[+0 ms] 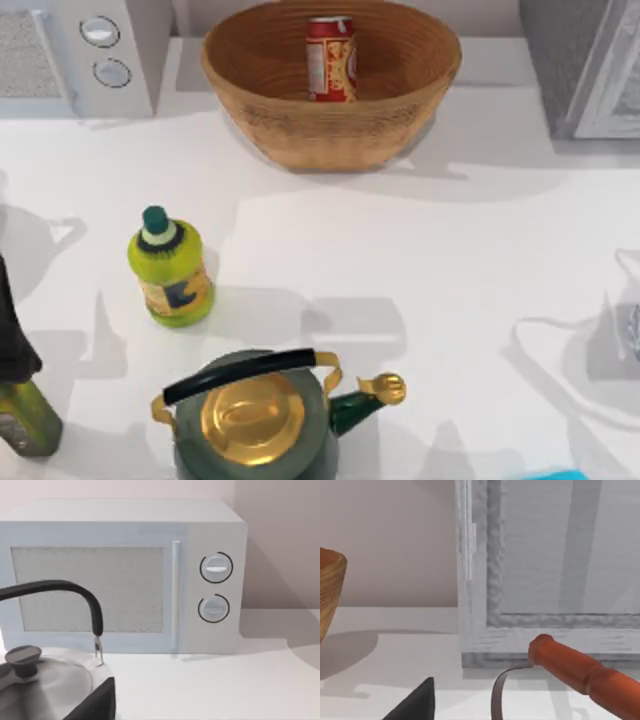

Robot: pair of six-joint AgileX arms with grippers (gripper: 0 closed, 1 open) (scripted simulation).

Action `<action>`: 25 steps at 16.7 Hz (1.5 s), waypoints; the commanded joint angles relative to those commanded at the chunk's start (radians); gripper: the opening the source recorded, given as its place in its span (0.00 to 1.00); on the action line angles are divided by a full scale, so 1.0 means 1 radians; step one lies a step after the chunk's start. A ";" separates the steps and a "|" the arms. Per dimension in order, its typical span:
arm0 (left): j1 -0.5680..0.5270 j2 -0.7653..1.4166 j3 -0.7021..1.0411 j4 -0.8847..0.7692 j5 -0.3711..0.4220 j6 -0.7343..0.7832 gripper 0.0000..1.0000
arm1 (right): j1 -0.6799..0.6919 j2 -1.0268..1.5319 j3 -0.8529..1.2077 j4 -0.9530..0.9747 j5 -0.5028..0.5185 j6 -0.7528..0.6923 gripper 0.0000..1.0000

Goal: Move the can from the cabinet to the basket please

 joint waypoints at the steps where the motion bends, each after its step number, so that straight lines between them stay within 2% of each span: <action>1: 0.000 0.000 0.000 0.000 0.000 0.000 1.00 | -0.008 -0.007 -0.009 0.001 -0.002 -0.002 1.00; 7: 0.000 0.000 0.000 0.000 0.000 0.000 1.00 | -0.004 0.002 -0.001 0.006 -0.010 0.000 1.00; 9: 0.000 0.000 0.000 0.000 0.000 0.000 1.00 | -0.005 0.036 0.026 0.034 -0.060 0.001 1.00; 13: 0.000 0.000 0.000 0.000 0.000 0.000 1.00 | -0.078 0.217 0.116 0.174 -0.226 0.004 1.00; 17: 0.000 0.000 0.000 0.000 0.000 0.000 1.00 | -0.271 0.509 0.224 0.430 -0.424 0.004 1.00; 25: 0.000 0.000 0.000 0.000 0.000 0.000 1.00 | -0.796 1.153 0.377 0.995 -0.819 0.003 1.00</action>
